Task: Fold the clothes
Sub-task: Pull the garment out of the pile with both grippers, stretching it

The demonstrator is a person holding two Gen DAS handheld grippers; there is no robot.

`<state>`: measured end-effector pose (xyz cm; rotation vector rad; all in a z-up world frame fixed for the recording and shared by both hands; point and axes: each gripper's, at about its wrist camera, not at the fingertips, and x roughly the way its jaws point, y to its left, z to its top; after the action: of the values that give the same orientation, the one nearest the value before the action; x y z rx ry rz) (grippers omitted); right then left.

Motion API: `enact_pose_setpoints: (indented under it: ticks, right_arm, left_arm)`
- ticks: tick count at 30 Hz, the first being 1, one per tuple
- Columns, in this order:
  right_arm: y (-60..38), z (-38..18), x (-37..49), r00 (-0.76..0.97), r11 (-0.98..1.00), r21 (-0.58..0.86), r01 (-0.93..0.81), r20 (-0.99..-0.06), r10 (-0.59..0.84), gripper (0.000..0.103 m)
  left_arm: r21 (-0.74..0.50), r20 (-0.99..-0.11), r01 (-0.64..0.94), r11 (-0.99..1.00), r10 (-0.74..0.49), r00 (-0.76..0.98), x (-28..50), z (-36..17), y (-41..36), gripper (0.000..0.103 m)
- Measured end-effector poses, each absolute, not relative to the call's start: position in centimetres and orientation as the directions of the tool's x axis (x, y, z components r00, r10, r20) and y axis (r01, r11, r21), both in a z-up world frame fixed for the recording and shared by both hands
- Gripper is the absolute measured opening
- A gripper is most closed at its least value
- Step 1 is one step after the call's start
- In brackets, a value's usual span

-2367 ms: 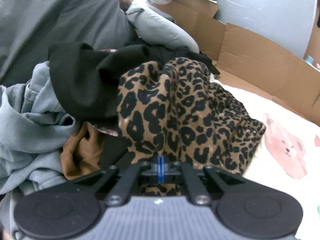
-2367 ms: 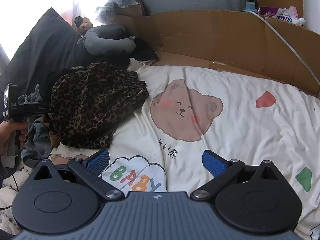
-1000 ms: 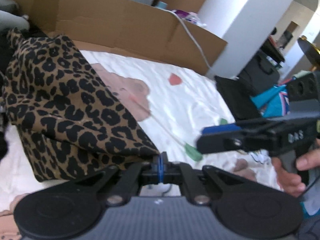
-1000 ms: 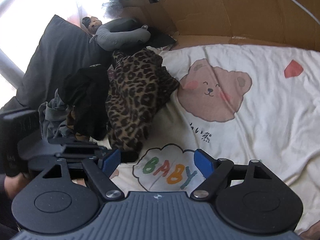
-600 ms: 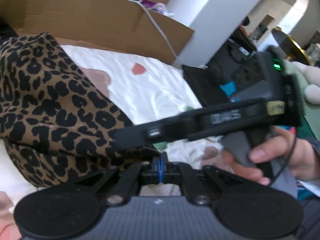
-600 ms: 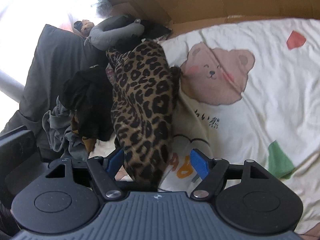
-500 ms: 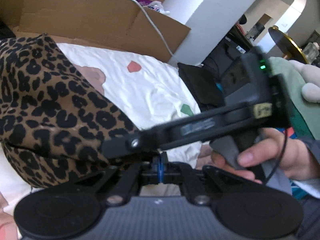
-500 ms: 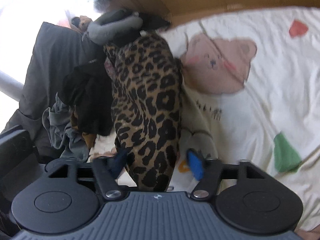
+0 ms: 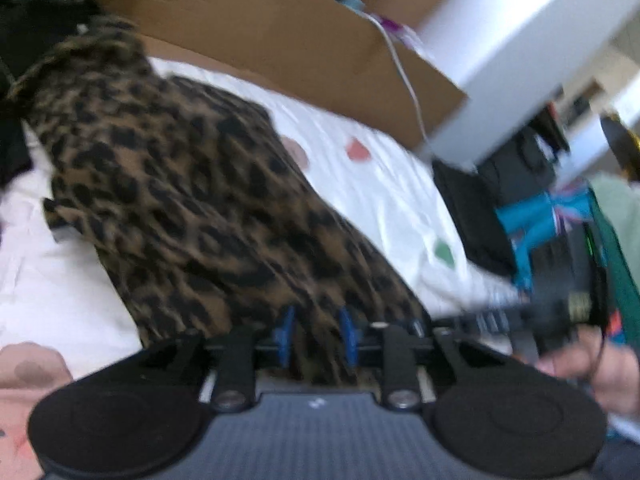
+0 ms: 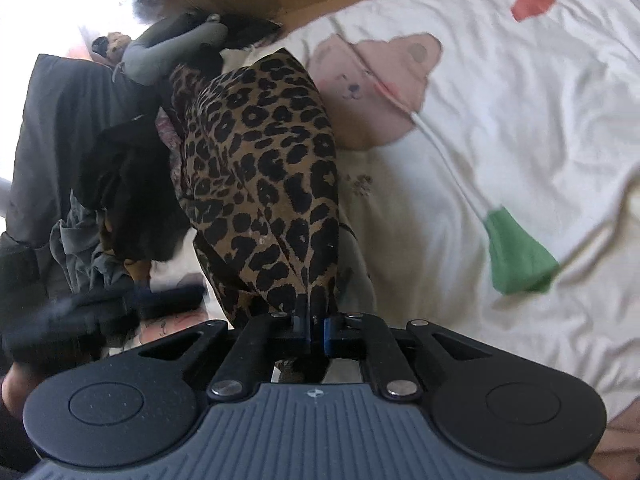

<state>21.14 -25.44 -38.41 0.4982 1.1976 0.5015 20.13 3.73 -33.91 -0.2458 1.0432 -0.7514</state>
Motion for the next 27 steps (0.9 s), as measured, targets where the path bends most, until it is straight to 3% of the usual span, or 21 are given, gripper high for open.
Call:
enact_pose_setpoints:
  ticks: [5,8,14,16,18,22,25,27]
  right_arm:
    - [-26.2,-38.9,20.6,0.282,0.802,0.59,-0.096,-0.756,0.59,0.003]
    - [-26.5,-39.0,20.4,0.284,0.806,0.585,-0.089,-0.761,0.583,0.003]
    - [-27.2,-39.1,20.4,0.291,0.815,0.575,-0.068,-0.77,0.568,0.003]
    - [-27.3,-39.3,20.3,0.286,0.815,0.577,-0.057,-0.772,0.567,0.003]
    - [-27.4,-39.5,20.2,0.279,0.813,0.581,-0.042,-0.774,0.568,0.003]
    - [-27.4,-39.6,20.2,0.271,0.819,0.574,-0.029,-0.784,0.559,0.004]
    - [-27.4,-39.6,20.2,0.269,0.827,0.561,-0.026,-0.793,0.547,0.008]
    - [-27.5,-39.6,20.2,0.267,0.833,0.553,-0.025,-0.799,0.539,0.015]
  left_arm:
    - [-0.503,-0.71,0.381,0.775,-0.623,0.329,22.5,-35.7,3.3,0.032]
    - [-0.497,-0.709,0.358,0.791,-0.608,0.358,23.1,-36.2,2.7,0.041]
    - [-0.504,-0.722,0.317,0.803,-0.593,0.356,23.1,-36.6,2.6,0.043]
    - [-0.502,-0.732,0.3,0.811,-0.583,0.351,22.8,-36.9,3.0,0.049]
    - [-0.5,-0.739,0.276,0.821,-0.571,0.358,22.7,-37.3,3.2,0.062]
    - [-0.508,-0.733,0.24,0.827,-0.562,0.384,23.4,-38.1,3.0,0.068]
    - [-0.526,-0.722,0.219,0.822,-0.568,0.396,23.9,-38.3,3.0,0.06]
    - [-0.551,-0.704,0.228,0.803,-0.594,0.391,23.7,-38.1,3.0,0.038]
